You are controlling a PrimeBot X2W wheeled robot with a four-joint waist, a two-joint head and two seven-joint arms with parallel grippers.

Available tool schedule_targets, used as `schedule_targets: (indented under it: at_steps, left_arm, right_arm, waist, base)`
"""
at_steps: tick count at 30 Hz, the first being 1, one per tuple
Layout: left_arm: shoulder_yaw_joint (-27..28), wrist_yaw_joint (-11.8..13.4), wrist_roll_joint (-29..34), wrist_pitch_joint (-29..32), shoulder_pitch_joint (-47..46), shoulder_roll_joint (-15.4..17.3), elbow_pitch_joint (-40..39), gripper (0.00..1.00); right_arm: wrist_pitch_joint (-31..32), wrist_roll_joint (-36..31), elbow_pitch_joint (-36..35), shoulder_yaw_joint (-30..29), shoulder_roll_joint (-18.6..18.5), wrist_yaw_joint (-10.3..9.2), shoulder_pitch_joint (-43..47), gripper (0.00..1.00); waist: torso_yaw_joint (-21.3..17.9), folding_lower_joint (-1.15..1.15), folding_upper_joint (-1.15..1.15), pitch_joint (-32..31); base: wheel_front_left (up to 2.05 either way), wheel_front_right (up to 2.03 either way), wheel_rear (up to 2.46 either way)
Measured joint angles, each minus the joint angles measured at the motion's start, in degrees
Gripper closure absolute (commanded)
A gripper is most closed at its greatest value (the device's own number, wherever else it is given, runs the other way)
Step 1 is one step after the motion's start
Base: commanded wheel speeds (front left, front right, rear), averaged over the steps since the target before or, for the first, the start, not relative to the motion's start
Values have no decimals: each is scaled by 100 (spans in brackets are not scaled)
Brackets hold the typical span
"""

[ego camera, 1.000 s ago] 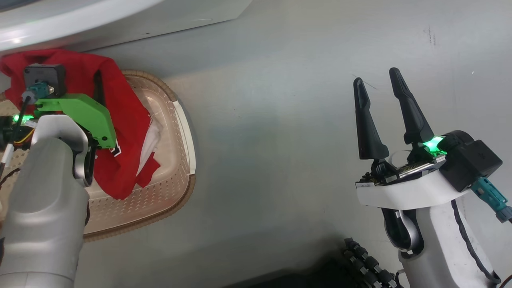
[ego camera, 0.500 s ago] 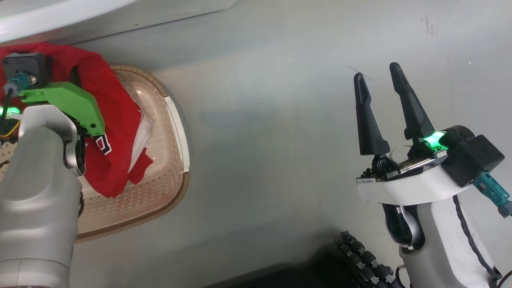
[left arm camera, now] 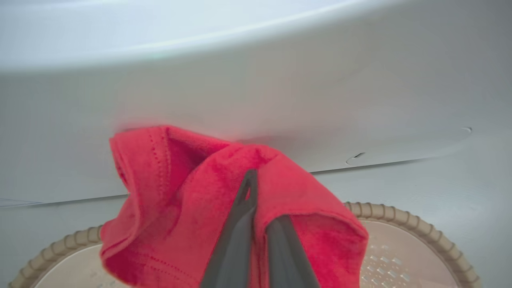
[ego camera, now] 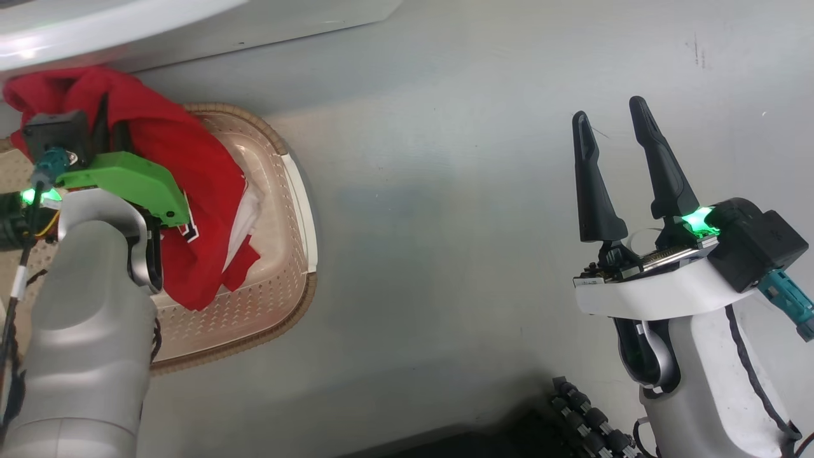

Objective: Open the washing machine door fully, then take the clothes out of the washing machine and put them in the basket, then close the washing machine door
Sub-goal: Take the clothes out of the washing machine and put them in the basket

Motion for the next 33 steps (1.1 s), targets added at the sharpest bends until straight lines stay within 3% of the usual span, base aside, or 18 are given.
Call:
schedule_targets:
  at_steps: [14, 22, 33]
  left_arm:
    - [38, -70, -146, -163, 666, -223, -332, 100]
    - [29, -164, -92, -158, 1162, -272, -1246, 100]
    - [-223, -315, 88, -158, 1958, -315, -1884, 100]
  right_arm:
    - [0, -209, 115, -93, -2, 23, 0, 0]
    - [0, -390, 200, -229, -7, 44, 55, 0]
    - [0, -441, 348, -250, -9, 51, 208, 0]
  waist:
    - [272, 0, 0, -371]
    - [496, 0, 0, -690]
    - [762, 0, 0, -1186]
  base:
    - [0, 0, 0]
    - [0, 0, 0]
    - [0, 0, 0]
